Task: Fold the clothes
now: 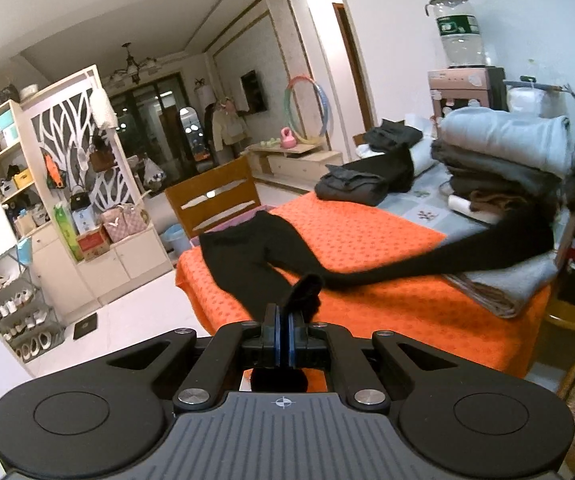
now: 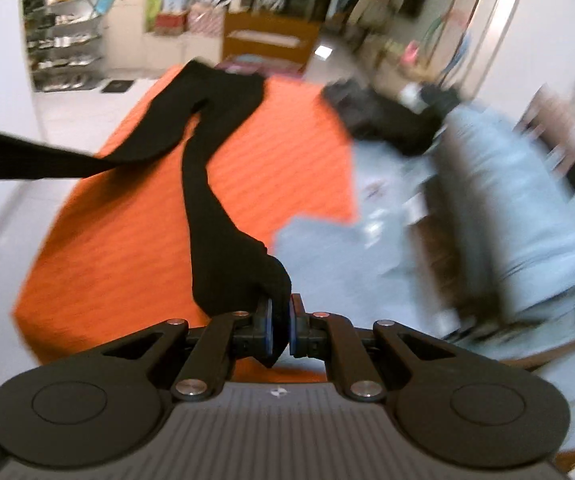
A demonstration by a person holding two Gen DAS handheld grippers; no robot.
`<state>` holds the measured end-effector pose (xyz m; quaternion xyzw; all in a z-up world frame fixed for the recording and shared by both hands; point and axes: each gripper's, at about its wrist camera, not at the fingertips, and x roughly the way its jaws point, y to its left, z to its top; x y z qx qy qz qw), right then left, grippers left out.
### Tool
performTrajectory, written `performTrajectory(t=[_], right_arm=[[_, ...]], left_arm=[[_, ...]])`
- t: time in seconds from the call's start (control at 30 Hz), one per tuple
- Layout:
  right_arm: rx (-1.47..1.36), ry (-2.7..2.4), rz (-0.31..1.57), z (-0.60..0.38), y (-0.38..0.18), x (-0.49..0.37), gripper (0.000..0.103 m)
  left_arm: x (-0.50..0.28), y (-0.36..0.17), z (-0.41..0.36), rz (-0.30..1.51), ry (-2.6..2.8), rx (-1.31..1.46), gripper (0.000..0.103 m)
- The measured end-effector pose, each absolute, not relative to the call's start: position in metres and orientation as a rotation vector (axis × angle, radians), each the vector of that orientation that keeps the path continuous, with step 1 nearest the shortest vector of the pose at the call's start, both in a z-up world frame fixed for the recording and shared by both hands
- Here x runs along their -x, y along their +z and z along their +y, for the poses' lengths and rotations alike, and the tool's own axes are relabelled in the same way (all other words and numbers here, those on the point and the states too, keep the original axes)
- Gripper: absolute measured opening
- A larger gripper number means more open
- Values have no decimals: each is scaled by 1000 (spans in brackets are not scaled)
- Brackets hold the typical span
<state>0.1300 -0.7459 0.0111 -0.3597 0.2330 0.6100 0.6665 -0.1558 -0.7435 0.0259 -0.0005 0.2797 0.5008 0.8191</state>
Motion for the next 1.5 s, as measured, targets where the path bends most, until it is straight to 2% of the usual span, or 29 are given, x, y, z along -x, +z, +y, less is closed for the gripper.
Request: performTrajectory(t=[0.13,0.4,0.57,0.63,0.7,0.77,0.87,1.13,1.23,1.33,1.5], right_arm=[[889,1401,464,-755,9,-125,9],[993,1489,668,-774,-71,-93,9],[997,1502,732,-772,-101,-77,9],[986,1505,748,-772,-106,-75,9],[965,1504,763,-770,-109,-76,9],[948,1500,768,-770,-111,-77,10],[916,1504,755,-774,-109,-78,10],[887,1591,696,-781,-97,-62,10],[888,1634,682,-783,-97,-53,10],[904,1679,666,-784,-101,-41,10],[937,1757,633,-789,-107,-18,10]], left_arm=[[140,11,-751,643,1008,56,6],[116,-73,-768,861,880,133,6],[123,-113,-770,912,843,238,8],[125,-117,-769,909,834,274,9],[128,-117,-768,903,821,310,22],[131,-111,-769,888,817,333,29],[132,-99,-767,847,818,378,35],[104,-65,-718,667,736,633,40],[87,-73,-704,652,686,733,41],[71,-82,-691,637,635,832,46],[48,-108,-680,706,619,917,51]])
